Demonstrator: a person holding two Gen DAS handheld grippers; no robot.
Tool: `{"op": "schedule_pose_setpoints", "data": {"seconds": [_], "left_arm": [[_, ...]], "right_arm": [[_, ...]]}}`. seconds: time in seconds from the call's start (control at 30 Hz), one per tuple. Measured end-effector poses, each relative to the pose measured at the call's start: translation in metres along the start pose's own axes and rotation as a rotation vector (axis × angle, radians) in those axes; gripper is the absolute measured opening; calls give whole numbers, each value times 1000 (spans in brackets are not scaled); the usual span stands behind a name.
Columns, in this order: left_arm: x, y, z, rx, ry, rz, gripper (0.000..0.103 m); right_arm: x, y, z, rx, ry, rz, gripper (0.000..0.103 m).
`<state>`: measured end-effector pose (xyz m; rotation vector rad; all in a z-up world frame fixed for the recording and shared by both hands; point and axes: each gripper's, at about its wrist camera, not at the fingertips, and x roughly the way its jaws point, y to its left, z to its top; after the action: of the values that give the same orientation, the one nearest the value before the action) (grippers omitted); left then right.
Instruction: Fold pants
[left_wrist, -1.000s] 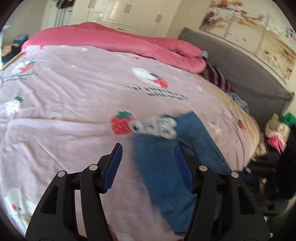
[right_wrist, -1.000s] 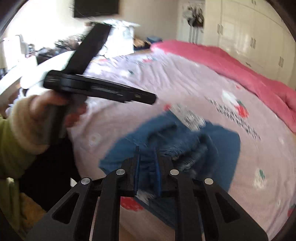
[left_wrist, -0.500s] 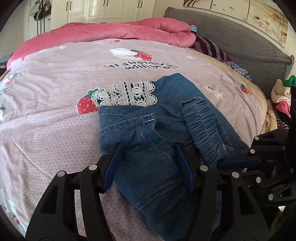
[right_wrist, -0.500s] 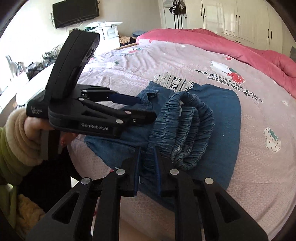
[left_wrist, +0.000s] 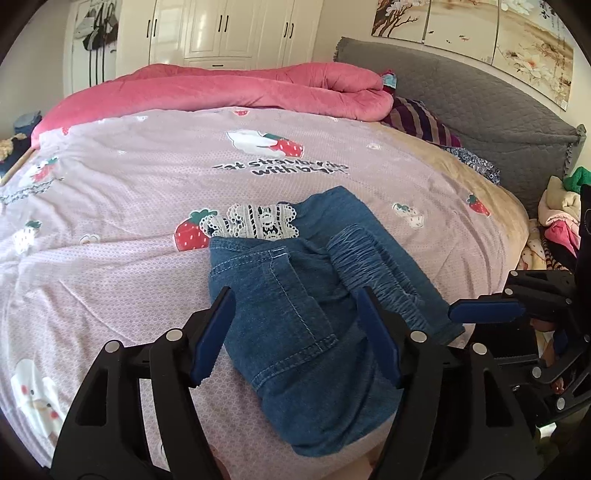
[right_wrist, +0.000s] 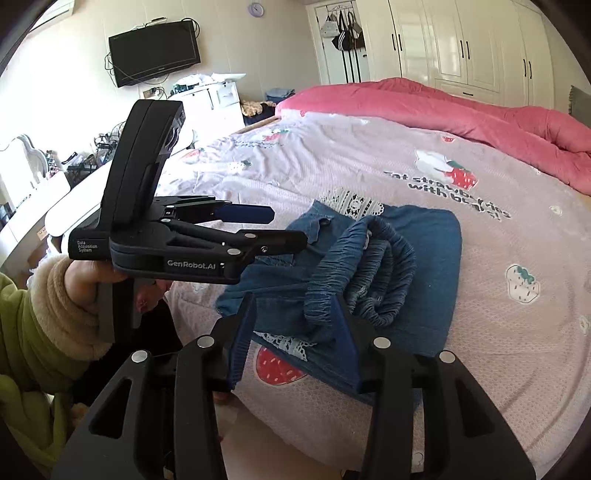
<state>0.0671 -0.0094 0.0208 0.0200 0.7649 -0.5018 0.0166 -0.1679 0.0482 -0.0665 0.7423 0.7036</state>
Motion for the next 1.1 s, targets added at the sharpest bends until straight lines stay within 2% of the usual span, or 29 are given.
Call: {"op": "schedule_pose_setpoints", "data": {"seconds": [0.4,0.53,0.63,0.87,0.97,1.1], "left_arm": [[-24,-8,5,0,-35,25,67],[-30,-9,6,-2,-41,30,71],[-36,-9,6,-4,-49,35,77],[-51,-8,5,-16,-67,47,93],[-57,-6,4,-30,-68,52,93],[-60,-3,2,-43,-64,85,93]], "right_arm": [[-22,11,6,-25,-50,-9,49],[-26,14,8,-29,-61,-19,57],[-30,14,9,-30,-75,-27,58],[-44,11,10,-7,-120,-61,77],[-49,6,9,12,-137,-80,83],[-52,-2,9,44,-148,-105,86]]}}
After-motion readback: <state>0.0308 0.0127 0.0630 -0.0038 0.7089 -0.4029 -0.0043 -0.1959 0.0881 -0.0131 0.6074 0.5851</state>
